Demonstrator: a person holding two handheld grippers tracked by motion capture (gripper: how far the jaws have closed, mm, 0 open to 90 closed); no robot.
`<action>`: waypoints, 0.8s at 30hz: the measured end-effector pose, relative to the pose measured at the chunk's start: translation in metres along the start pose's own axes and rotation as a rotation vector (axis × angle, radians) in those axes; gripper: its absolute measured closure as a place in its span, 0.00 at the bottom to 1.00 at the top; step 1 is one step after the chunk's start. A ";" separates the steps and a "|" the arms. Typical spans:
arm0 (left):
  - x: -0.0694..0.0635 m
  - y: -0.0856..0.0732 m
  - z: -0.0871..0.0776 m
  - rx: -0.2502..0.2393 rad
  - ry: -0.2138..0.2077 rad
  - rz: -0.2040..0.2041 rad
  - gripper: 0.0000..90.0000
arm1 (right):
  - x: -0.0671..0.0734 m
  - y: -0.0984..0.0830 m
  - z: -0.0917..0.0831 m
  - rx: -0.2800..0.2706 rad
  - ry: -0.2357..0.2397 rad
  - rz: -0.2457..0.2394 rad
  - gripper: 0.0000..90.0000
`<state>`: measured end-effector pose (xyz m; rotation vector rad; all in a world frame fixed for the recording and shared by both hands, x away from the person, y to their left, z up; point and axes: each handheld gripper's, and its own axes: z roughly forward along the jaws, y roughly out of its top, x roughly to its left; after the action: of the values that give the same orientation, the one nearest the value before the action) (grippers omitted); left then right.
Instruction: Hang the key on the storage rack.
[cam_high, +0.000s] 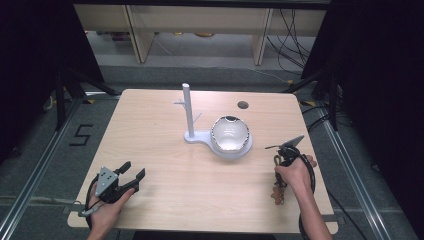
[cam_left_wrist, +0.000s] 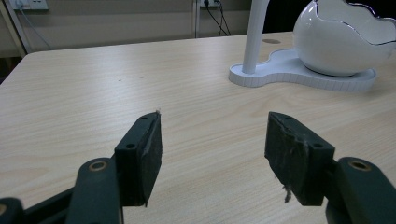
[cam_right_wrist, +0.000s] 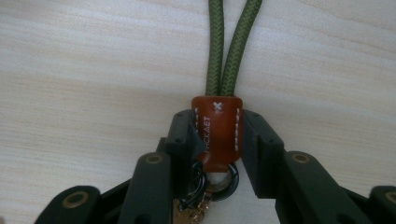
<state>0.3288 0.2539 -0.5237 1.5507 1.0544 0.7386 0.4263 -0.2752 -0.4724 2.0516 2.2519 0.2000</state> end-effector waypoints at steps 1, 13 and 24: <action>0.000 0.000 0.000 0.000 -0.001 0.002 0.41 | -0.001 0.000 -0.002 0.022 0.007 -0.009 0.75; 0.000 0.000 0.000 -0.001 0.001 -0.003 0.40 | -0.001 -0.011 -0.011 -0.069 0.040 0.038 0.76; 0.000 0.000 0.000 0.003 0.006 -0.009 0.40 | -0.002 -0.029 -0.019 -0.187 0.092 0.015 0.76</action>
<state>0.3288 0.2542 -0.5237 1.5461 1.0668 0.7366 0.3949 -0.2809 -0.4578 2.0008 2.1748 0.4951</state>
